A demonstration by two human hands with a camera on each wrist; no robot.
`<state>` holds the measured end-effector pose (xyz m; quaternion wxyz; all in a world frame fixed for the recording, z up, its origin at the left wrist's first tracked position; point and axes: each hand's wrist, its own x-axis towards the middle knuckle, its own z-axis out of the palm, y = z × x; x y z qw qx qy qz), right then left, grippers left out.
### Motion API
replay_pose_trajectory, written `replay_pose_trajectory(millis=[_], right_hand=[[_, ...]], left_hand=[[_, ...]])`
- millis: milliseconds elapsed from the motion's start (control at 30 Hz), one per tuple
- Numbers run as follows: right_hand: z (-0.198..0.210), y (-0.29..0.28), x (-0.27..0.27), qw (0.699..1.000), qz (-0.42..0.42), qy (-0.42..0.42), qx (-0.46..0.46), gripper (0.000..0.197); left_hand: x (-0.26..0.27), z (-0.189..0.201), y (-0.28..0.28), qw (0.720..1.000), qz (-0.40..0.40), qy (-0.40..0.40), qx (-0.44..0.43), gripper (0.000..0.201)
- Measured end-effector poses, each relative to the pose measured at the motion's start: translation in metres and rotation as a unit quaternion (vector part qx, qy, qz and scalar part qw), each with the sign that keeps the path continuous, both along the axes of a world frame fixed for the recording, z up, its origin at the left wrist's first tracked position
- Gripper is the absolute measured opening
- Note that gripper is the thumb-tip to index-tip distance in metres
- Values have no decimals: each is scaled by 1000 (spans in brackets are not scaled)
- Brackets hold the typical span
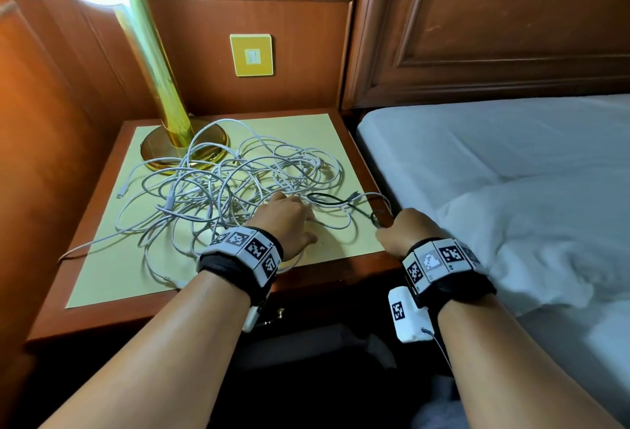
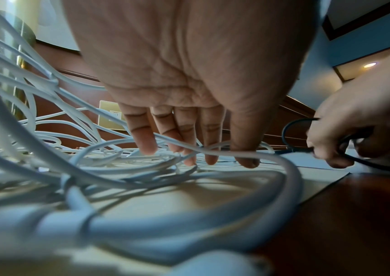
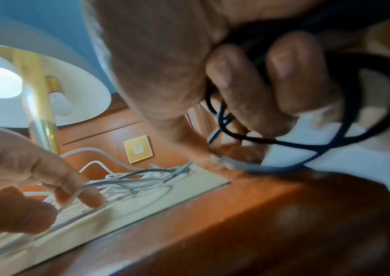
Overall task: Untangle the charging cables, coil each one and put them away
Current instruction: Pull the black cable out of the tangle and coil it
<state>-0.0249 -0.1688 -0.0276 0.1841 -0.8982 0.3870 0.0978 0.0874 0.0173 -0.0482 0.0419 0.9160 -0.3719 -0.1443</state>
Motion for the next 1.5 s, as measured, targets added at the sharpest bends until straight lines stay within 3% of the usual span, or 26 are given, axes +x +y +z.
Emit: replay_pose_trajectory(millis=[67,133,233,300,567,667,733,867,967,1033,1133,1200,1300,1333,1400,1500], right_hand=[[9,-1,-4,998,-36,-44,5,29],[15,-2,-3,984,-70,-159,29,27],[20,-3,-2,928,-83,-357,65,23],[21,-2,-4,895,-82,-432,75,21],[16,-8,-10,805,-101,-571,125,22],[18,-10,-11,756,-87,-628,162,21],[20,-13,-12,740,-68,-645,181,27],[26,-6,-16,746,-1,-628,223,16],[30,5,-15,740,42,-606,288,23],[29,12,-12,741,54,-575,344,33],[27,17,-9,727,81,-541,416,28],[28,19,-7,706,95,-526,465,25],[31,22,-6,675,78,-519,518,25],[30,22,-6,673,63,-519,523,25],[25,18,-4,695,27,-517,498,24],[14,13,-4,785,-3,-469,405,19]], left_hand=[[0,1,0,1000,2,1,6,46],[-1,2,-1,1000,1,-3,13,49],[-3,6,-2,1000,1,-6,19,50],[-4,7,-3,1000,2,-6,22,51],[-7,10,-3,1000,5,-5,25,57],[-8,13,-4,1000,13,7,8,58],[-9,14,-4,1000,13,11,5,58],[-11,16,-4,1000,16,4,10,63],[-12,17,-6,1000,23,-13,-7,71],[-13,19,-7,997,30,-15,-63,76],[-14,18,-10,979,28,-12,-201,80],[-16,18,-14,951,31,9,-308,70],[-21,25,-21,915,24,45,-400,22],[-22,28,-22,906,34,58,-417,16],[-18,32,-22,888,81,70,-447,26],[-14,44,-15,829,134,109,-532,33]])
